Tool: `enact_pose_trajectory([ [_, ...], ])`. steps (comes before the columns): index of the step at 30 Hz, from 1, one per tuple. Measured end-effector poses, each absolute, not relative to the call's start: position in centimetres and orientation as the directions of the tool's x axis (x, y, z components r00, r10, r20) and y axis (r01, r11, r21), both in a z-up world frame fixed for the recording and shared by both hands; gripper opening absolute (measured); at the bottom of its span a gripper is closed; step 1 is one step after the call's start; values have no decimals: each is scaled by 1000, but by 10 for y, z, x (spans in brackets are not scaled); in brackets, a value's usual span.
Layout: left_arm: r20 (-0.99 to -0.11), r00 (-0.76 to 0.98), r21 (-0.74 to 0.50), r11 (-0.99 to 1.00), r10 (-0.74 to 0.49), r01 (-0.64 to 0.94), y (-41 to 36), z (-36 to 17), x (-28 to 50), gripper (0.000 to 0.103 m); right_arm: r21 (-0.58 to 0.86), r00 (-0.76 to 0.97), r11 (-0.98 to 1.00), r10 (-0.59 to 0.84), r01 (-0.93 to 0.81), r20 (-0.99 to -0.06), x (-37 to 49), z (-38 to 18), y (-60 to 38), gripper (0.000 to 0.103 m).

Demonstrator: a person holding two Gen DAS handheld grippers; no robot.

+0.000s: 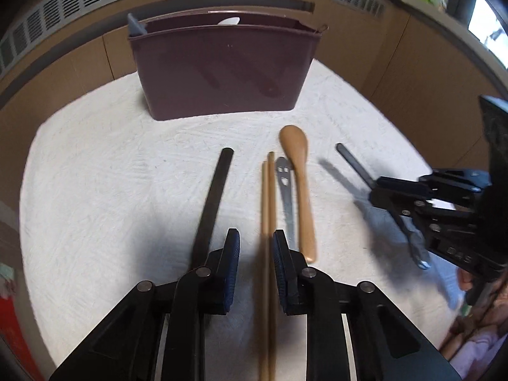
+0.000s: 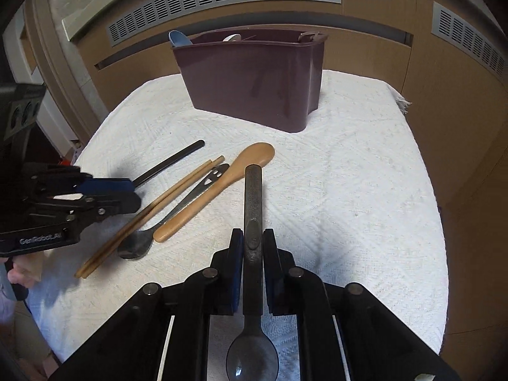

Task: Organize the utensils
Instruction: 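Grasp a wooden chopstick with the left tool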

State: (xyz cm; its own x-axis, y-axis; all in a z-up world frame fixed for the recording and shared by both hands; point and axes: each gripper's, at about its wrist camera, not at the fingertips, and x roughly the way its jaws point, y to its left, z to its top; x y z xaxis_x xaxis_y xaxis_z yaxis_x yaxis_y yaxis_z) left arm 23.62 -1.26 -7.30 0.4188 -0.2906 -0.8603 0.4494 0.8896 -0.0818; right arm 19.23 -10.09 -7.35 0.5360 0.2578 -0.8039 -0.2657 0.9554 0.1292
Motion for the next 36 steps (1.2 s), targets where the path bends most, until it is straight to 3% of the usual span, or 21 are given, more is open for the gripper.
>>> enact_pose_trajectory([
  [18,-897,372,-22,866,-238,500,-45,-86,259,22,147,511,945,284,-291,-811,195,-84,-95,10],
  [21,-885,402,-12,876,-233,483,-47,-86,261,11,149,505,942,290,-300,-813,197,-86,-91,10],
  [33,-870,368,-164,895,-329,414,8,-84,238,13,127,496,942,275,-311,-824,209,-87,-80,14],
  [36,-859,366,-193,888,-358,417,14,-77,236,13,112,491,941,265,-318,-830,216,-90,-74,19],
])
